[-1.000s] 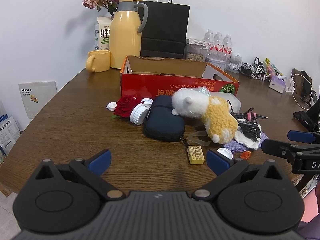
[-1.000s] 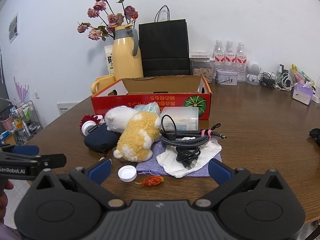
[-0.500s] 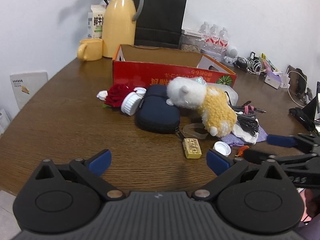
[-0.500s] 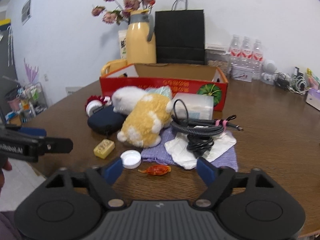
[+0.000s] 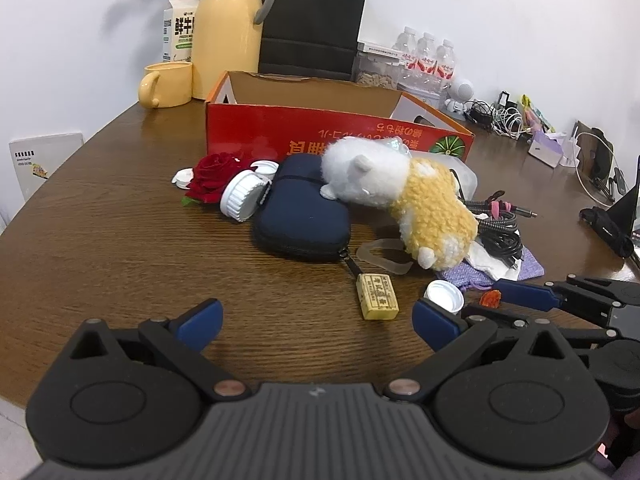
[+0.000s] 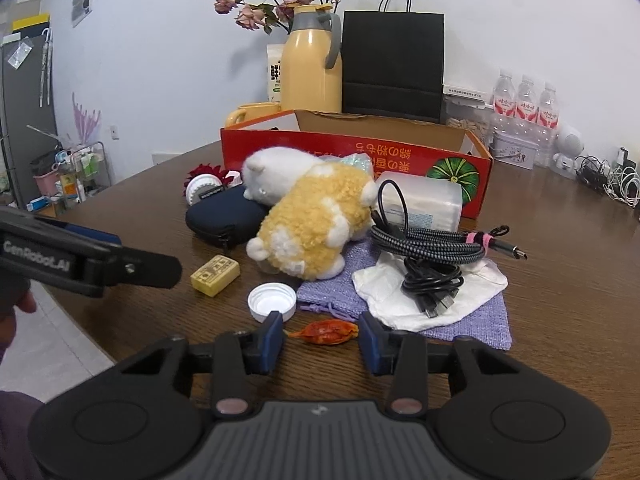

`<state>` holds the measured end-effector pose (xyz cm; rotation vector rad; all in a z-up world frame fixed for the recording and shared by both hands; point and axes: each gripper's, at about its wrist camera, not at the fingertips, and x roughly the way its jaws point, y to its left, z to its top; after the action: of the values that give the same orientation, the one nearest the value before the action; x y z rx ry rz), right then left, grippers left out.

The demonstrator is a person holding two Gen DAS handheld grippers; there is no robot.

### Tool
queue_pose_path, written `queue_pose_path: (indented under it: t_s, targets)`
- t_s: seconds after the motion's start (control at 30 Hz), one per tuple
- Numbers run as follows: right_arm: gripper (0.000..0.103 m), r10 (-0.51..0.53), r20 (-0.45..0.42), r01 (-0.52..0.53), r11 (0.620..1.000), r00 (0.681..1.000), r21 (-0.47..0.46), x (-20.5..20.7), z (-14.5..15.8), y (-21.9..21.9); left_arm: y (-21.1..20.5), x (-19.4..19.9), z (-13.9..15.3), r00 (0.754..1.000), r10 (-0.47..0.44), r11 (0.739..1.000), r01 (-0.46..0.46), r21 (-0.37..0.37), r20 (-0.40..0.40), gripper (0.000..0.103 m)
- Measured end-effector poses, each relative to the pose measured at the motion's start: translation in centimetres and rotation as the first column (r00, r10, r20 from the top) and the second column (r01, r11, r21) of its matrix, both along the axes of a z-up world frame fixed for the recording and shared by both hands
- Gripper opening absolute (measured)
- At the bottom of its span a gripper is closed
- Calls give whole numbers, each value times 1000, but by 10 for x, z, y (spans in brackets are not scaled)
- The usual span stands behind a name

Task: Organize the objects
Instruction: 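Grasp the small yellow block with the left gripper while the right gripper grasps the orange candy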

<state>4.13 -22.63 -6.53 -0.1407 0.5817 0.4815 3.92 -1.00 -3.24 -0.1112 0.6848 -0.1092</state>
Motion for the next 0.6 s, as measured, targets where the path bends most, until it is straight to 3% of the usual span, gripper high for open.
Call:
queue_pose_path:
  t_s: [0.13, 0.43, 0.47, 0.57, 0.6]
  targets:
    - [40, 0, 13, 0, 1000, 1000, 24, -3, 3, -4, -7, 7, 0, 1000, -18, 1000, 18, 0, 6, 102]
    - [40, -38, 54, 34, 997, 998, 68, -5, 16, -19, -28, 24, -8, 999, -35, 999, 35, 38, -4, 71]
    - [40, -38, 55, 34, 997, 998, 68, -5, 16, -19, -30, 24, -8, 999, -40, 998, 40, 48, -1, 62]
    - [40, -37, 55, 33, 997, 998, 69, -4, 16, -19, -36, 21, -8, 998, -66, 996, 65, 60, 9, 22]
    - [40, -38, 55, 34, 997, 998, 69, -4, 16, -19, -37, 20, -7, 997, -73, 995, 72, 66, 13, 22]
